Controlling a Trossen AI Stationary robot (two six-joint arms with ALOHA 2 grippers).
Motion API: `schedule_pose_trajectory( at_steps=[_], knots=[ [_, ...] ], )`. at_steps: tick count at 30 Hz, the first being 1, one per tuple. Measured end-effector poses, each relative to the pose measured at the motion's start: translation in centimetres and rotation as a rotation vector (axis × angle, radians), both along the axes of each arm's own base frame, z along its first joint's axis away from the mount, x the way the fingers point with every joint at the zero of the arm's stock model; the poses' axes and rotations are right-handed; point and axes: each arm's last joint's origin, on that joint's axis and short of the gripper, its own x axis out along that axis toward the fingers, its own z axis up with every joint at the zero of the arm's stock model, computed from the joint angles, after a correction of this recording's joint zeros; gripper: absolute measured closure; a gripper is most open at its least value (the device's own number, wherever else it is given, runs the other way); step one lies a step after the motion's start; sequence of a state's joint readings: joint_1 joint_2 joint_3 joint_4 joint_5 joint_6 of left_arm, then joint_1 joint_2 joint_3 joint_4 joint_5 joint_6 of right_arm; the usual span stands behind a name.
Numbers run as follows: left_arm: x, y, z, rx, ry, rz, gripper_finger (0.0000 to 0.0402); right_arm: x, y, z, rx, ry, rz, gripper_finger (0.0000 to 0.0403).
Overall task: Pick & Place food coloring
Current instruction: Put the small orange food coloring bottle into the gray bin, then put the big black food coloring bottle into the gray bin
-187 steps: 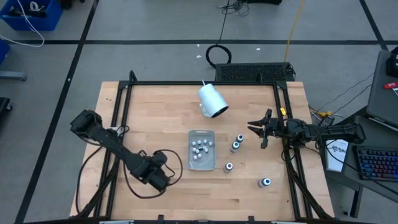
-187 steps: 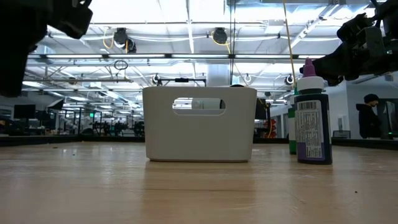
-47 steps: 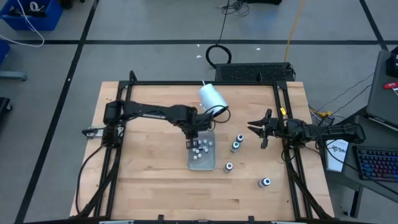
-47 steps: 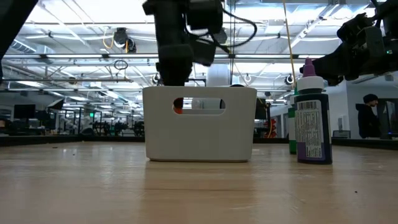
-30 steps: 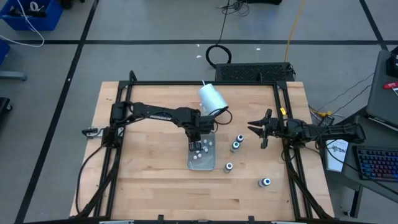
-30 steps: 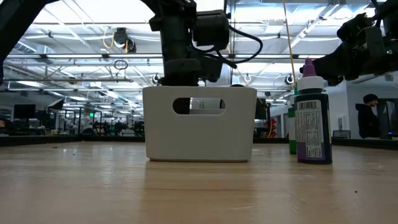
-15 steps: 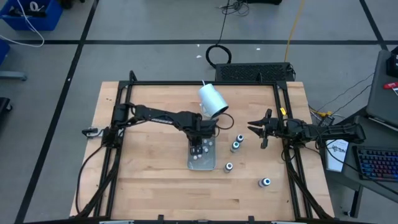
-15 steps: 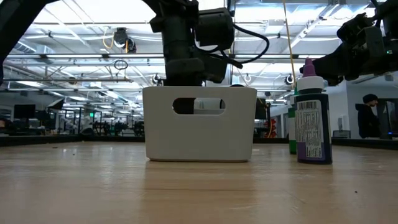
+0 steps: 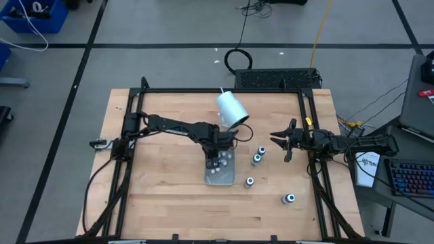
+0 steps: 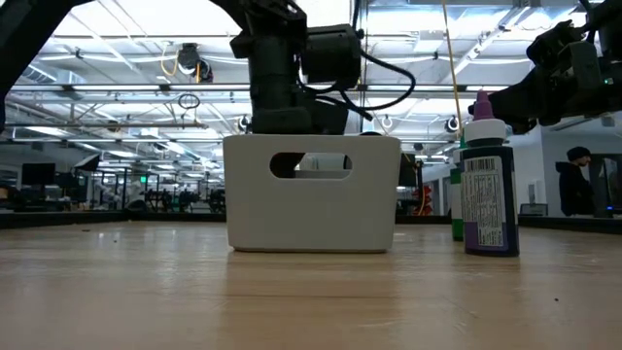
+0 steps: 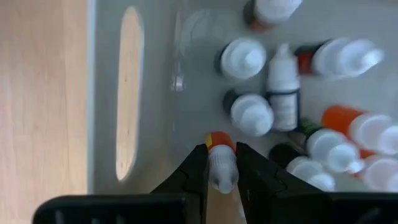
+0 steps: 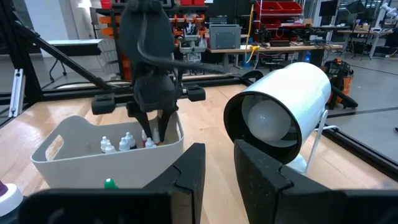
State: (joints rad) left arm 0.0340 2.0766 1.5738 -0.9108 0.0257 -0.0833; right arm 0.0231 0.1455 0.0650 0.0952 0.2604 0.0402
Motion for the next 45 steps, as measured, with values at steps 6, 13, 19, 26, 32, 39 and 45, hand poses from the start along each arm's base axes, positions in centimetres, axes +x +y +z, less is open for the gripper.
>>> schedule_pose_trajectory(
  at_steps=[6,13,19,26,32,39,45],
  knots=[
    [-0.3,-0.1,-0.6,-0.017,0.0,0.006,0.034,0.0,0.0,0.0,0.0,0.0,0.0,0.0325],
    [-0.2,-0.1,-0.7,-0.02,-0.01,0.005,0.0283,0.0,0.0,0.0,0.0,0.0,0.0,0.0325],
    [-0.2,-0.1,-0.7,-0.02,-0.008,0.007,0.0258,0.0,0.0,0.0,0.0,0.0,0.0,0.0325],
    [-0.2,-0.1,-0.7,-0.029,-0.009,0.023,0.0255,0.0,0.0,0.0,0.0,0.0,0.0,0.0325],
    [-0.2,-0.1,-0.7,-0.031,-0.009,0.025,0.0255,0.0,0.0,0.0,0.0,0.0,0.0,0.0325],
    [0.2,-0.3,-0.1,-0.037,-0.016,0.033,0.0254,0.0,0.0,0.0,0.0,0.0,0.0,0.0325],
    [0.5,-0.6,0.6,-0.036,-0.031,0.024,0.0254,0.0,0.0,0.0,0.0,0.0,0.0,0.0325]
  ],
)
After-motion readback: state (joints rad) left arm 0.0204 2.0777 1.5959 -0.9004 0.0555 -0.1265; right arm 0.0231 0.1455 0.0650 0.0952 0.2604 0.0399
